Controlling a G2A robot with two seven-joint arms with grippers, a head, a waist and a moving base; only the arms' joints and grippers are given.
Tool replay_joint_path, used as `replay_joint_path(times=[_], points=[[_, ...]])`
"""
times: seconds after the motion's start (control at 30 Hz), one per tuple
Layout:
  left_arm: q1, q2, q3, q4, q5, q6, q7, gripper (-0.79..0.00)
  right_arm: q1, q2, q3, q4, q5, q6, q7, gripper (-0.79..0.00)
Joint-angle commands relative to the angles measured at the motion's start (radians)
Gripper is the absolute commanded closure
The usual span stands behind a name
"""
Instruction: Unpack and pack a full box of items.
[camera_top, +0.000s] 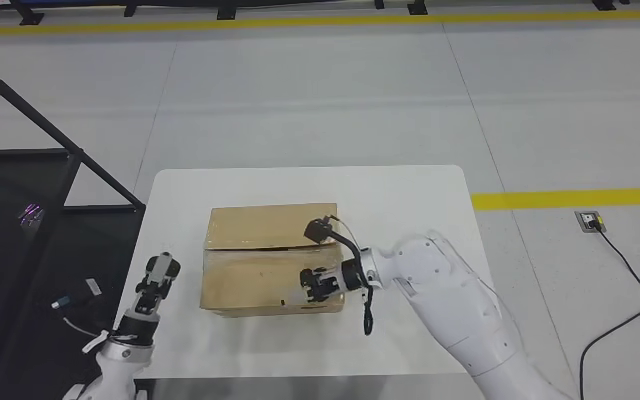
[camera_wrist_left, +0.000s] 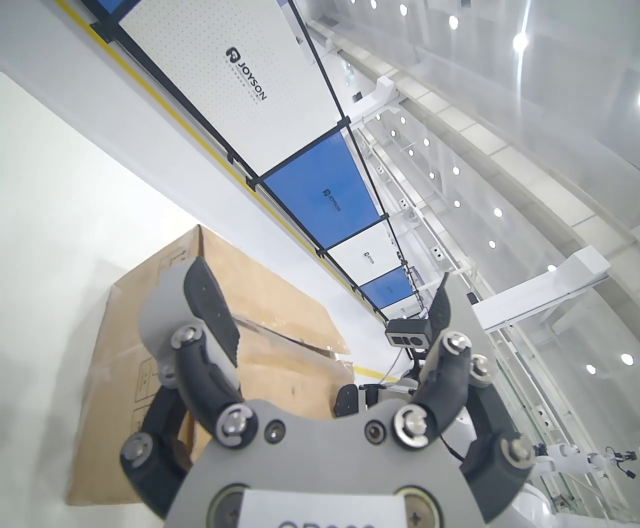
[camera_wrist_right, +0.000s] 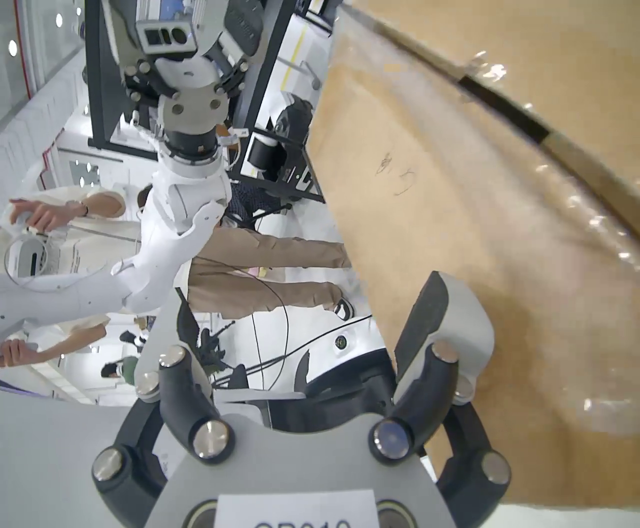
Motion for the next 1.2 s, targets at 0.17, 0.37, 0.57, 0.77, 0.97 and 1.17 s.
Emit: replay_joint_path(times=[0.17,0.37,0.57,0.77,0.97,1.17], points=[[-0.031,0.004,0.004,0.021,-0.023,-0.001,-0.131,-0.785,-0.004,-0.001,-0.018,-0.01,-0.066,0.031,-0.117,-0.785],[-0.057,0.002,0.021,0.024,-0.019,0.009,-0.163,-0.785,-0.005,-0.007,-0.038,-0.008,-0.068,0.063,-0.183,-0.785],[-0.06,-0.001,0.031,0.021,-0.004,0.013,-0.158,-0.785,-0.017,-0.004,-0.013,-0.002,-0.031,0.018,-0.24,-0.785],[-0.05,-0.003,0.028,0.008,-0.005,0.004,-0.157,-0.785,-0.036,0.003,0.011,-0.007,-0.03,0.018,-0.299,-0.785],[-0.044,-0.005,0.03,0.0,0.001,0.0,-0.161,-0.785,-0.037,0.004,0.008,-0.012,-0.034,0.0,-0.312,-0.785],[-0.042,-0.006,0.031,0.006,-0.007,-0.012,-0.187,-0.785,-0.051,0.01,0.012,-0.036,-0.086,-0.021,-0.357,-0.785]])
